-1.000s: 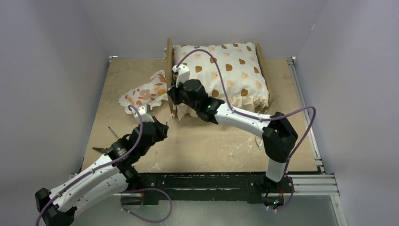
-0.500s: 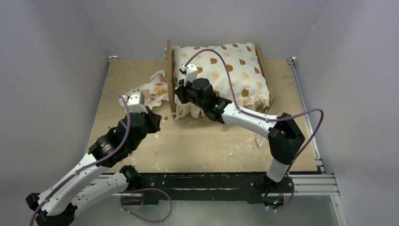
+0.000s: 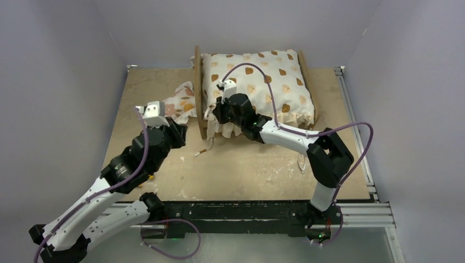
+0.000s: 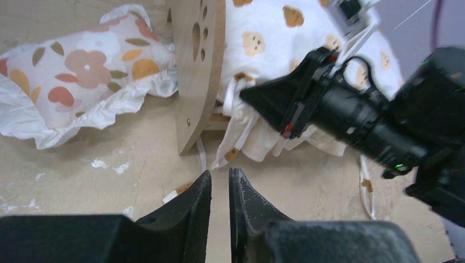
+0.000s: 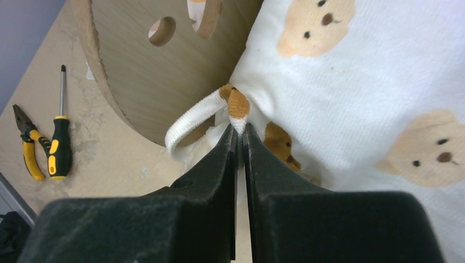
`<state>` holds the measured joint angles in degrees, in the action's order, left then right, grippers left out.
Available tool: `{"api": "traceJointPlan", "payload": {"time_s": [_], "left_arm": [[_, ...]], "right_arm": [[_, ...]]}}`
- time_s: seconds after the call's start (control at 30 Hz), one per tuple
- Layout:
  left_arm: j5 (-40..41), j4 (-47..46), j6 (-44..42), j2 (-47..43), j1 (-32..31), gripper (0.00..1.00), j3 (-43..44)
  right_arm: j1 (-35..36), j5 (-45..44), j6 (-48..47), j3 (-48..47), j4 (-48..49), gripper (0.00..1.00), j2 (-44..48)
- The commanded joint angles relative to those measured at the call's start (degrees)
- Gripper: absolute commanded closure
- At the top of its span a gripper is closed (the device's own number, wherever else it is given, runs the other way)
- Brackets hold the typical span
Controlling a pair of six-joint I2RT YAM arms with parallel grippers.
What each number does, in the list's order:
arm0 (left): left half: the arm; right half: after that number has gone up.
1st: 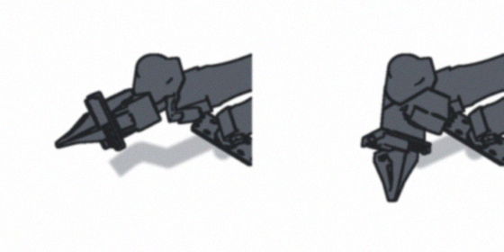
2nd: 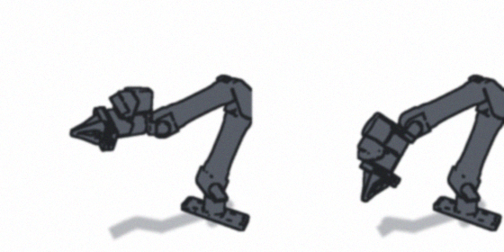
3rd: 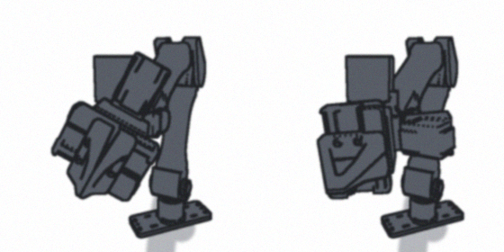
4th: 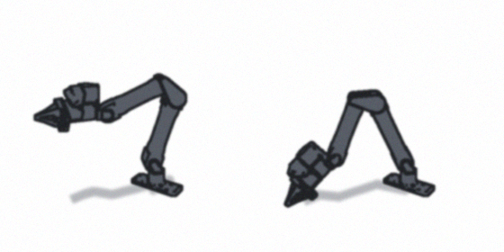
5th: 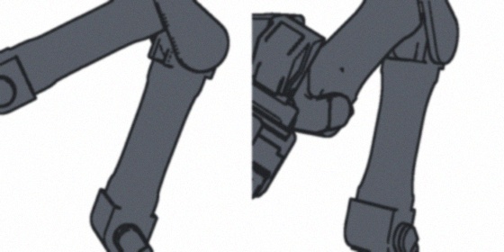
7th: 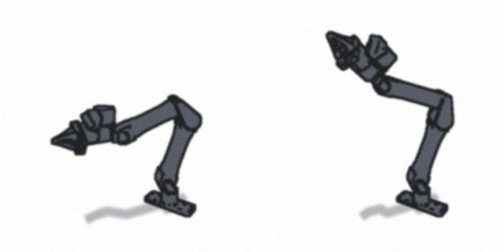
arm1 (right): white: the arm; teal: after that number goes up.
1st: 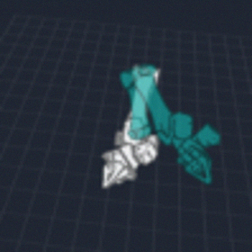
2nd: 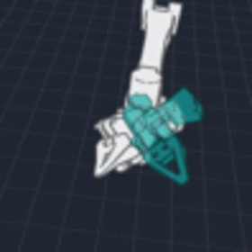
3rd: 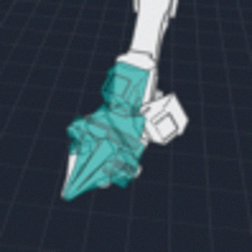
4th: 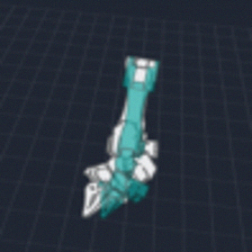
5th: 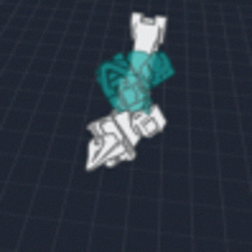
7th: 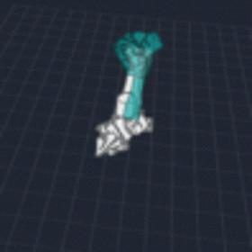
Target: Set up the pet bed
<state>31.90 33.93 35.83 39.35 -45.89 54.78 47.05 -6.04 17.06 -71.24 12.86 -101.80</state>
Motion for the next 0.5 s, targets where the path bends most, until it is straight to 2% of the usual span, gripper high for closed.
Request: {"api": "traceJointPlan", "payload": {"time_s": [0.0,0.13,0.27,0.47], "left_arm": [[-0.59,-8.32,-1.59,5.58,-0.28,0.76,-9.74],[-3.04,-22.16,-1.48,11.90,-0.26,0.59,-22.44],[-3.84,-39.03,-3.62,21.48,-0.28,0.50,-30.49],[-0.56,-53.31,-9.23,32.96,-0.43,0.43,-31.15]], "right_arm": [[-0.29,1.58,-0.18,0.00,2.65,0.90,4.71],[-0.29,3.10,-0.08,2.68,4.18,0.90,5.35],[-0.29,4.39,-0.10,4.95,6.29,0.90,5.82],[-0.29,5.86,-0.32,6.91,8.32,0.90,6.35]]}}
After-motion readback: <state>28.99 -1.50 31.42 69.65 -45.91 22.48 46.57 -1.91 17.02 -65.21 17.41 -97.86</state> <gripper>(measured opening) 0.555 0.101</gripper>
